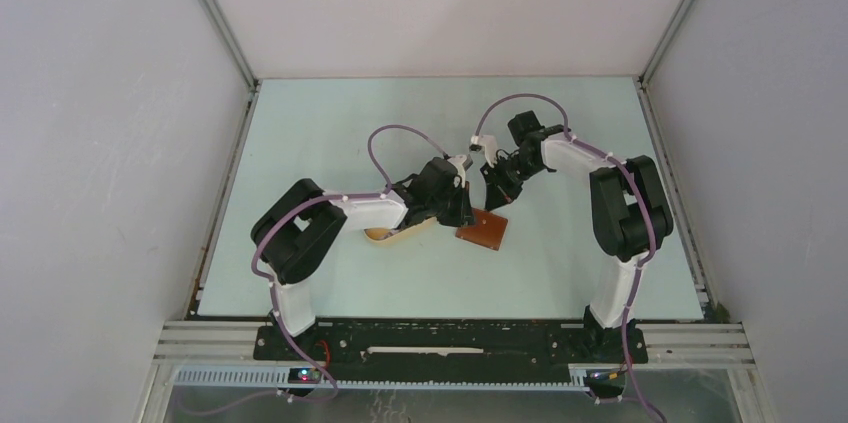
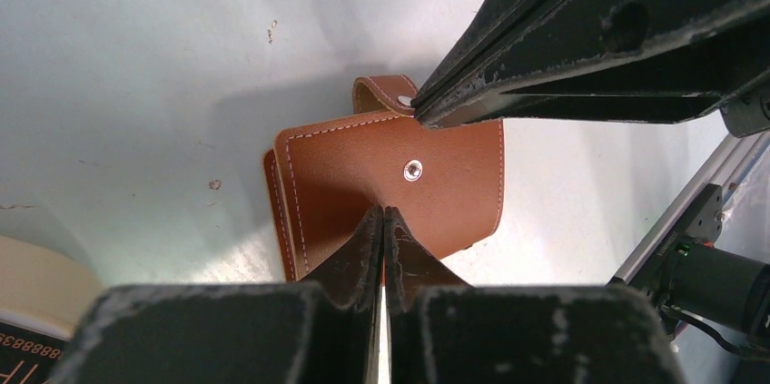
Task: Put the credit cards into the card holder
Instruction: Close the card holder at the center of the board.
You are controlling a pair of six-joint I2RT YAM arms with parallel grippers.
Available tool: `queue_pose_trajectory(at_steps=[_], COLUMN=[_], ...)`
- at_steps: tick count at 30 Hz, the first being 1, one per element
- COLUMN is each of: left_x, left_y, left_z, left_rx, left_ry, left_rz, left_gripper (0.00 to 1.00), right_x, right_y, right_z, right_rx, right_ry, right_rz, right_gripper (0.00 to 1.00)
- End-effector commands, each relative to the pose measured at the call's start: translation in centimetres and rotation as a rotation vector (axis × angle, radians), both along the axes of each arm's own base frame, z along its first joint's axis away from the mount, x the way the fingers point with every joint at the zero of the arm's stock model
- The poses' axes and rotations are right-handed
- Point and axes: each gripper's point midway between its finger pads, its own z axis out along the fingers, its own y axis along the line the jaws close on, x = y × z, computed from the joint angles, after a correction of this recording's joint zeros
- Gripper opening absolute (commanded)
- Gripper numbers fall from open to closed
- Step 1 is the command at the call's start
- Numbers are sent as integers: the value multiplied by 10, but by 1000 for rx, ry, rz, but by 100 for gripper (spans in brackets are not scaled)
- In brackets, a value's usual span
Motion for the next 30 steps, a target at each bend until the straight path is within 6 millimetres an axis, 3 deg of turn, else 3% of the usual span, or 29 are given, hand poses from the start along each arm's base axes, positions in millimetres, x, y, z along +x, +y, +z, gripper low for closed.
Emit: queue_pose_trajectory(at_steps=[1,9,16,30], left_x=[-8,-8,-8,-9], left_y=[6,5,4,4], left_z=[-15,-15,-15,-16], left_rx=[27,6,-42,-74], left_ry=[57,75,105,136], left_rz=[1,9,22,30], left_gripper=[5,4,3,1], right_x=[9,12,-4,-19], right_y=[4,3,7,6], right_z=[15,21,37,10], right_rx=[30,41,117,7], right_ry=[-39,-54,-85,-72], right_rz=[4,-7,52,125], right_gripper=[3,0,0,0])
